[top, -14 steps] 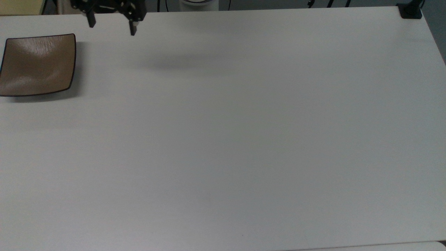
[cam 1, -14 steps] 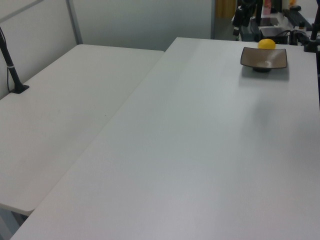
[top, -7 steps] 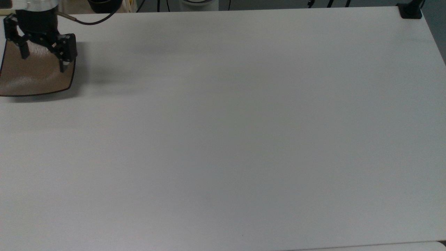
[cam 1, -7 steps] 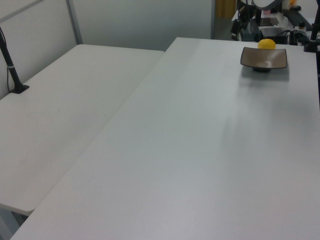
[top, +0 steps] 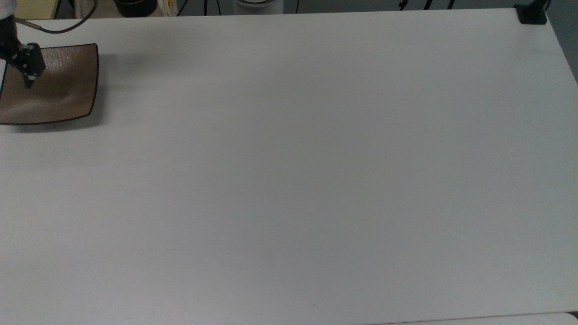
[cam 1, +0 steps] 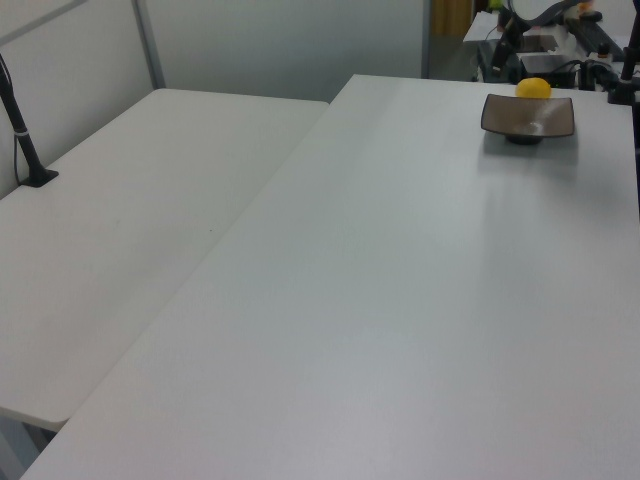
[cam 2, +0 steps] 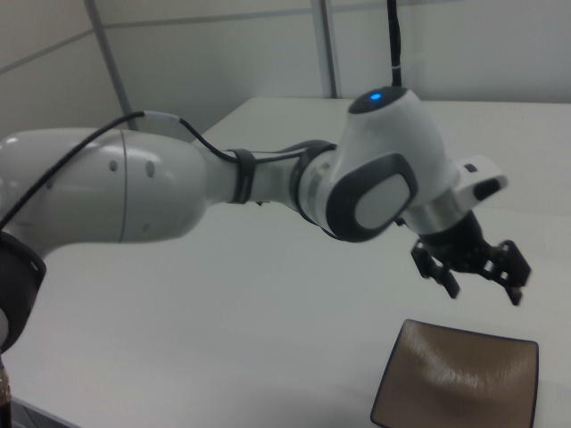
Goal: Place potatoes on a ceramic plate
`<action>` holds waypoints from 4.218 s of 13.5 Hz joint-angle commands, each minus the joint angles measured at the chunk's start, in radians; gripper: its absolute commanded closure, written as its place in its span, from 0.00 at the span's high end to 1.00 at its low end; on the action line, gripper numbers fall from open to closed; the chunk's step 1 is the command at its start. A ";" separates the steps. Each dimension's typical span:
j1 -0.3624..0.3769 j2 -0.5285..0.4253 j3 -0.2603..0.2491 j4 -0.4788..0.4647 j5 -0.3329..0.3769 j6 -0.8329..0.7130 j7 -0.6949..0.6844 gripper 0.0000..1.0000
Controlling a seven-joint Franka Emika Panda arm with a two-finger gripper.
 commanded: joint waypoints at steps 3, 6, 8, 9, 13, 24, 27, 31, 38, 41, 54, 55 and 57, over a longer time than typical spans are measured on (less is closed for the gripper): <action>-0.102 0.140 0.007 0.143 -0.014 0.007 -0.281 1.00; -0.159 0.198 0.007 0.149 -0.012 0.120 -0.419 1.00; -0.188 0.227 0.007 0.166 -0.012 0.147 -0.494 1.00; -0.208 0.250 0.008 0.175 -0.009 0.185 -0.546 1.00; -0.230 0.310 0.005 0.176 -0.012 0.277 -0.579 1.00; -0.254 0.390 0.004 0.178 -0.012 0.403 -0.614 1.00; -0.254 0.392 0.004 0.175 -0.038 0.404 -0.615 0.82; -0.253 0.390 0.005 0.175 -0.049 0.403 -0.616 0.45; -0.254 0.274 0.042 0.129 -0.037 0.324 -0.611 0.47; -0.256 0.197 0.077 0.123 -0.037 0.137 -0.612 0.46; -0.244 0.039 0.165 -0.005 -0.048 -0.171 -0.566 0.99; -0.244 0.037 0.165 -0.005 -0.046 -0.172 -0.566 1.00; -0.236 0.031 0.165 -0.005 -0.046 -0.178 -0.545 1.00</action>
